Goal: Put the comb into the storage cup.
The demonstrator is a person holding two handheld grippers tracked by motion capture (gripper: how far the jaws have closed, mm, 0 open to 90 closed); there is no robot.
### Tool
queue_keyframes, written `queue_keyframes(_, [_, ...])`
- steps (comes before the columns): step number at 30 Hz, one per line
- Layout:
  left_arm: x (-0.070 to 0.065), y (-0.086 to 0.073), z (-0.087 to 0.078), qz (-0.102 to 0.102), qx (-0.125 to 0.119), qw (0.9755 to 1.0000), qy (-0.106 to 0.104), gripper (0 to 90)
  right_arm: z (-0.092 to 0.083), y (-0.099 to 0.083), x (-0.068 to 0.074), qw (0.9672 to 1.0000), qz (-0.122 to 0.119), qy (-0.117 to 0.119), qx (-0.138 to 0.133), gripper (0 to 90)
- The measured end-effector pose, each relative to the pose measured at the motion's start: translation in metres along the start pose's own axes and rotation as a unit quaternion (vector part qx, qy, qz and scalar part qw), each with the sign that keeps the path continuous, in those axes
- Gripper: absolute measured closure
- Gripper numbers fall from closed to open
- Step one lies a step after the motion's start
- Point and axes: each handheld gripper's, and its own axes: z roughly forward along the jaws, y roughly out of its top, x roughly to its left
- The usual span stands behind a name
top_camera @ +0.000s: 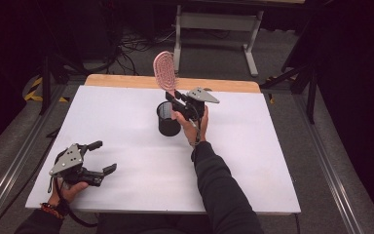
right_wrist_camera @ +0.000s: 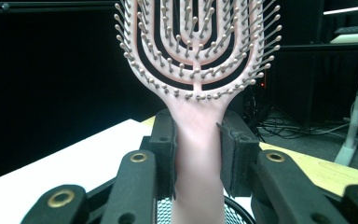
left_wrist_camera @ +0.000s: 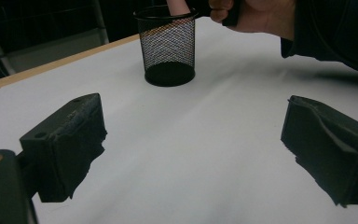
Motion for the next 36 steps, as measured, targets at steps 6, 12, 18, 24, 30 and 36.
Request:
queue_keyframes(6, [0.0,0.0,0.0,-0.002,0.0,1.0,0.001,7.3,-0.002,-0.002,0.0,1.0,0.001,0.001,0.001,69.8])
queue_keyframes(12, [0.001,0.0,-0.001,0.0,0.001,1.0,0.002,7.3,-0.001,-0.007,0.002,1.0,-0.006,-0.003,0.007,69.7])
queue_keyframes(18, [0.001,-0.001,-0.001,-0.001,0.0,1.0,0.004,7.2,-0.001,-0.011,0.002,0.9998,-0.01,-0.004,0.017,69.7])
queue_keyframes(24, [0.0,0.0,-0.001,0.0,0.005,1.0,0.003,7.2,-0.002,-0.019,0.0,0.9997,-0.007,-0.004,0.025,69.6])
queue_keyframes(30, [0.001,-0.001,0.0,-0.001,0.004,1.0,0.003,7.1,-0.002,-0.02,-0.001,0.9995,-0.009,-0.006,0.028,69.5])
queue_keyframes(36, [0.001,-0.001,0.0,0.0,0.006,1.0,0.006,7.1,0.0,-0.024,-0.001,0.9991,-0.012,-0.009,0.039,69.5])
